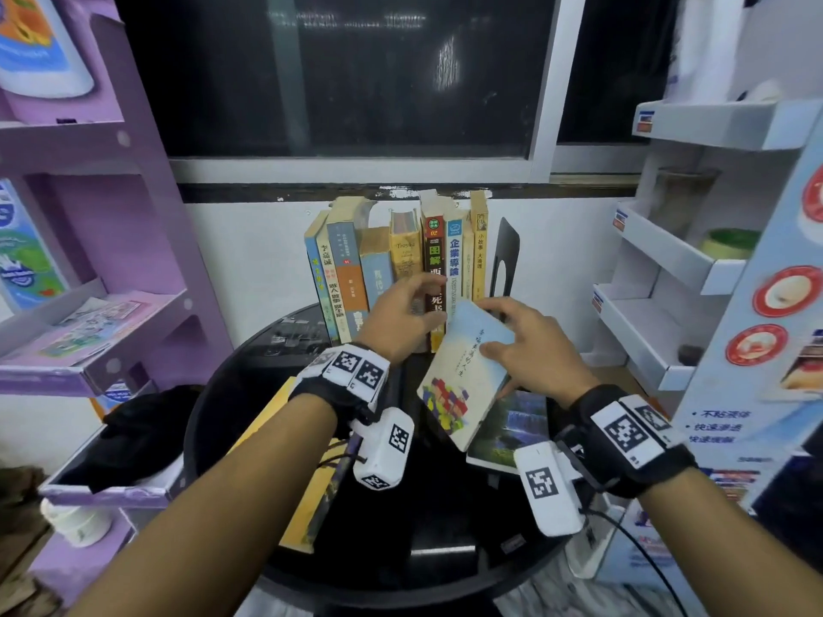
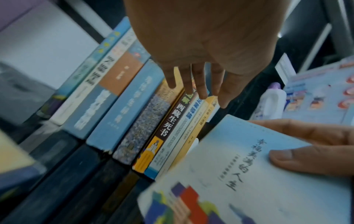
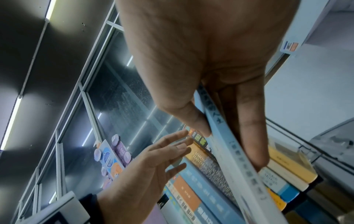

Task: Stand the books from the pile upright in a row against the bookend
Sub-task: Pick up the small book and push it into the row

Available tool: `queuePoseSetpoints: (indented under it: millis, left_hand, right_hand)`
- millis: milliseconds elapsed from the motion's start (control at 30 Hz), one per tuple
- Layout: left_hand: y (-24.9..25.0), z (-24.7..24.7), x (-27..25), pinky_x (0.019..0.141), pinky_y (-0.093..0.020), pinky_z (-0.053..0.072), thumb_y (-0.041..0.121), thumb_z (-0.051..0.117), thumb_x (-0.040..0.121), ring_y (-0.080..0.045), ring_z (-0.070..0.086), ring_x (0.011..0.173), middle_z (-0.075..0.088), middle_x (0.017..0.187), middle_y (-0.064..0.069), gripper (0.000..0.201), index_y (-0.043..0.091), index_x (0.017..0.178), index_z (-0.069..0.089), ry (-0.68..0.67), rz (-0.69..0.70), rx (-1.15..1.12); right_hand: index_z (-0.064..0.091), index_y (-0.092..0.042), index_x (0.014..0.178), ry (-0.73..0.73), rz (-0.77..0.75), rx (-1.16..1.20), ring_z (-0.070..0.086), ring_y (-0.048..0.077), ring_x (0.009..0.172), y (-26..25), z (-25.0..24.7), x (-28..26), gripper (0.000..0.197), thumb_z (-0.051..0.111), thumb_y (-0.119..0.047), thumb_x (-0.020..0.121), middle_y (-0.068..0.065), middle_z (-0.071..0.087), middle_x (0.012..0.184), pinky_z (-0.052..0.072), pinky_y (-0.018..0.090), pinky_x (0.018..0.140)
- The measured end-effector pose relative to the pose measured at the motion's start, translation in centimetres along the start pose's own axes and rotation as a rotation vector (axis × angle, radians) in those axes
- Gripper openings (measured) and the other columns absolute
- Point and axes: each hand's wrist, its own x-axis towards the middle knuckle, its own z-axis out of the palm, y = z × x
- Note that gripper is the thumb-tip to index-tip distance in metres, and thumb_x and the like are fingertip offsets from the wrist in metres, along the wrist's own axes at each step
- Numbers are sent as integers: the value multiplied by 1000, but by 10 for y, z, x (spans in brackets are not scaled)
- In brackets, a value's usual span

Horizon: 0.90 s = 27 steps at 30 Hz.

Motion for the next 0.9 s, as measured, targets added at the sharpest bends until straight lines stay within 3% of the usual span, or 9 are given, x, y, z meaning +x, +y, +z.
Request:
queuePoseSetpoints:
  millis: [167,333,533,600,700,800,900]
  left_hand:
    - [15,4,25,108,-37,34,24,64,88,-16,43,128,50,135,0,46,22,133,51,88,202,351]
    - [25,8,56,112,-40,29,31,62,88,-17,38,132,45,141,1,49,24,135,49,112,341,563]
    - [37,12,92,113,-38,22,36,63,86,-18,33,137,41,146,1,52,26,135,50,95,458,757]
    - [40,14,102,115,-39,18,37,63,86,-19,29,139,38,149,1,53,27,136,49,81,477,816]
    - [39,17,116,118,-43,13,42,62,86,-20,23,143,33,153,1,56,29,138,46,36,474,893]
    - [33,18,129,119,-45,10,46,62,85,-19,21,144,30,154,1,60,30,139,43,10,446,949]
    - [25,20,137,119,-45,9,49,61,84,-19,21,144,31,153,1,64,30,141,40,1,406,964]
  right_hand:
    - [48,-23,129,112,14,-119,62,23,83,15,-19,12,39,56,-8,93,6,57,110,51,21,39]
    - [46,-27,130,175,46,-198,65,31,104,26,-34,25,39,56,-15,94,16,61,120,61,40,58]
    - [45,-26,132,244,34,-273,65,33,100,28,-41,43,42,56,-18,92,18,63,117,60,47,68]
    - [44,-27,134,259,33,-306,64,34,100,29,-42,50,44,56,-19,92,18,62,118,59,47,72]
    - [42,-27,139,273,37,-387,61,33,103,32,-43,59,46,54,-19,95,17,61,117,55,39,79]
    - [39,-27,140,277,29,-445,62,31,100,35,-40,69,47,54,-21,96,14,63,116,48,33,68]
    - [40,-28,139,292,14,-431,64,31,96,39,-31,81,47,55,-22,95,14,64,113,53,36,70]
